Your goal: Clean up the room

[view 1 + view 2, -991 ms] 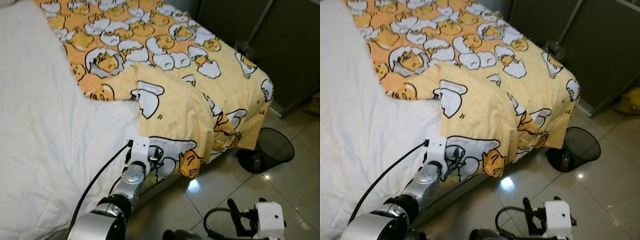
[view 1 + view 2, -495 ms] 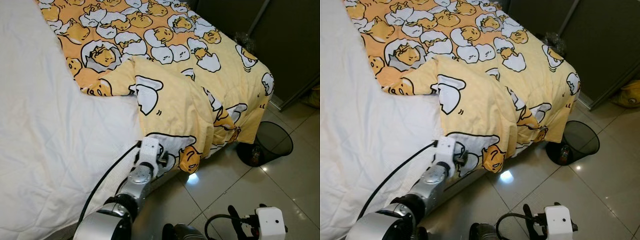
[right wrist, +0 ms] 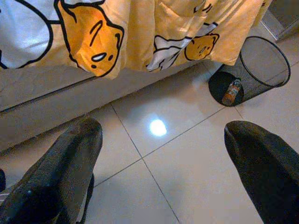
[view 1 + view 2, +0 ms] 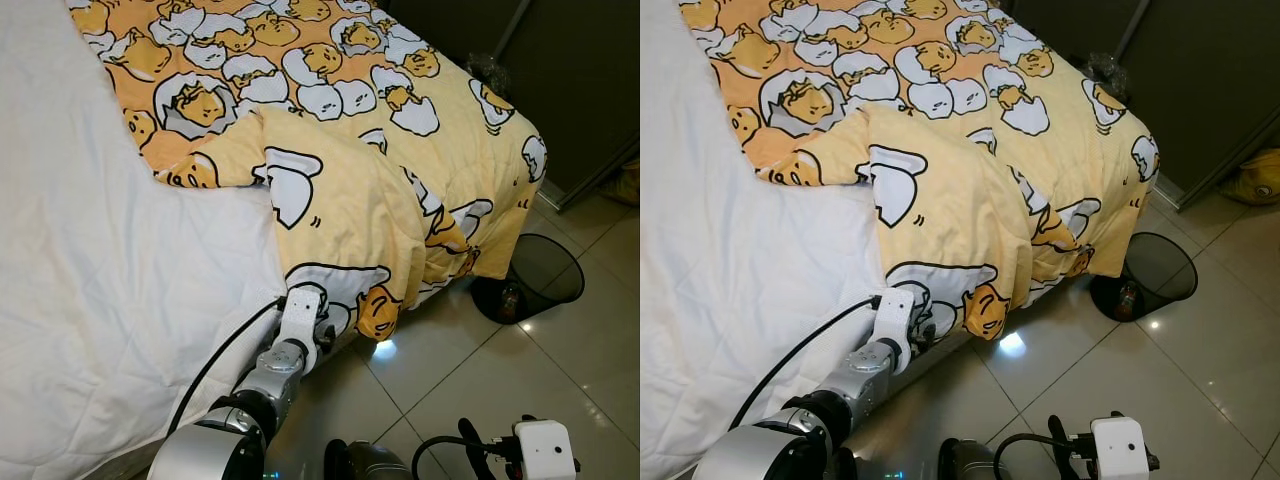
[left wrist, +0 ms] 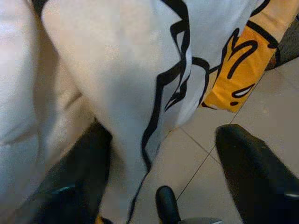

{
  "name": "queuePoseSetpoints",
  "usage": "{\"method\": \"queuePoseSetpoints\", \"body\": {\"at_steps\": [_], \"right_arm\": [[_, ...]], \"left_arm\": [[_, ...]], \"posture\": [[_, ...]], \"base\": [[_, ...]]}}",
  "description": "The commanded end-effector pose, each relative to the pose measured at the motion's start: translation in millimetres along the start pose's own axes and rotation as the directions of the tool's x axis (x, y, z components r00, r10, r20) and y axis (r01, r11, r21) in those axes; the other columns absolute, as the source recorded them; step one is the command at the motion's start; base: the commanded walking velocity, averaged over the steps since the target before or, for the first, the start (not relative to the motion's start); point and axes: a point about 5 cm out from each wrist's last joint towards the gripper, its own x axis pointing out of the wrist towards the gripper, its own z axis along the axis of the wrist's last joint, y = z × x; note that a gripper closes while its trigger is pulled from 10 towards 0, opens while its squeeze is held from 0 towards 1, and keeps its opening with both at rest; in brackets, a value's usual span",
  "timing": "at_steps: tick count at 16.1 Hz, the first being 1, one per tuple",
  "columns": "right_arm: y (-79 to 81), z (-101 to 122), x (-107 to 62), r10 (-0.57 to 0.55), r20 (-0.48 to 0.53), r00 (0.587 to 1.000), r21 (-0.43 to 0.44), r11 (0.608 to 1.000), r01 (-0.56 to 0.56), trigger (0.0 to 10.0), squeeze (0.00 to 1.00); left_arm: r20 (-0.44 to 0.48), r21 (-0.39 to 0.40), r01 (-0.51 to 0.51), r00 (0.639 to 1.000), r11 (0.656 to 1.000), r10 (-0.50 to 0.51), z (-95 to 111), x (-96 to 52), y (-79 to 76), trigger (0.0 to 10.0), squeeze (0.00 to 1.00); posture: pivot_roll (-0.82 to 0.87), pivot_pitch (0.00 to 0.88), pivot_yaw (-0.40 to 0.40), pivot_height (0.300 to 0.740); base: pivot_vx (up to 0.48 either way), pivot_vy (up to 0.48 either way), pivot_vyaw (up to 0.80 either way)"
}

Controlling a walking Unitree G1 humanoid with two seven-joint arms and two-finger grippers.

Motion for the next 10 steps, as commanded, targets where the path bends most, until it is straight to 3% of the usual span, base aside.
{"method": "queuePoseSetpoints", "body": {"at_steps": [1, 3, 5, 6, 7, 10], "right_arm": [[-8.3, 0, -4.7, -0.01, -0.018, 1.0, -0.039, 0.999, 0.01, 10.0, 0.06], [-17.2, 8, -6.7, -0.017, -0.007, 1.0, -0.056, 0.998, 0.017, 10.0, 0.06], [-20.2, 9, -5.9, -0.022, -0.004, 1.0, -0.057, 0.998, 0.021, 10.0, 0.06], [-18.7, 9, -5.0, -0.017, -0.005, 1.0, -0.055, 0.998, 0.017, 10.0, 0.06], [-14.2, 8, -2.6, -0.006, -0.006, 1.0, -0.05, 0.999, 0.006, 10.0, 0.06], [-5.9, 9, 2.3, 0.005, -0.005, 1.0, -0.032, 0.999, -0.005, 10.0, 0.05]], "left_arm": [[-0.043, -0.022, 0.037, 0.998, 0.999, -0.038, -7, -0.6, -15.8, 0.0, 0.0], [-0.055, -0.063, 0.035, 0.998, 0.997, -0.039, -7, -0.3, -17.3, 0.0, 0.0], [-0.035, -0.055, 0.054, 0.998, 0.997, -0.056, -3, 0.2, -20.4, 0.0, 0.0], [-0.029, -0.039, 0.064, 0.997, 0.997, -0.065, -2, 0.3, -21.2, 0.0, 0.0], [-0.012, 0.039, 0.086, 0.996, 0.996, -0.086, 1, 0.4, -23.7, 0.0, 0.0], [0.001, 0.084, 0.088, 0.996, 0.993, -0.088, 5, 0.8, -23.7, 0.0, 0.0]], "posture": [[-0.27, 0.164, -0.135, 0.74], [-0.3, 0.155, -0.146, 0.74], [-0.29, 0.144, -0.147, 0.74], [-0.28, 0.139, -0.146, 0.74], [-0.27, 0.135, -0.139, 0.74], [-0.25, 0.128, -0.126, 0.74]], "base": [[0.0, 0.0, 0.0], [0.0, 0.0, 0.0], [0.0, 0.0, 0.0], [0.0, 0.0, 0.0], [0.0, 0.0, 0.0], [0.0, 0.0, 0.0]]}}
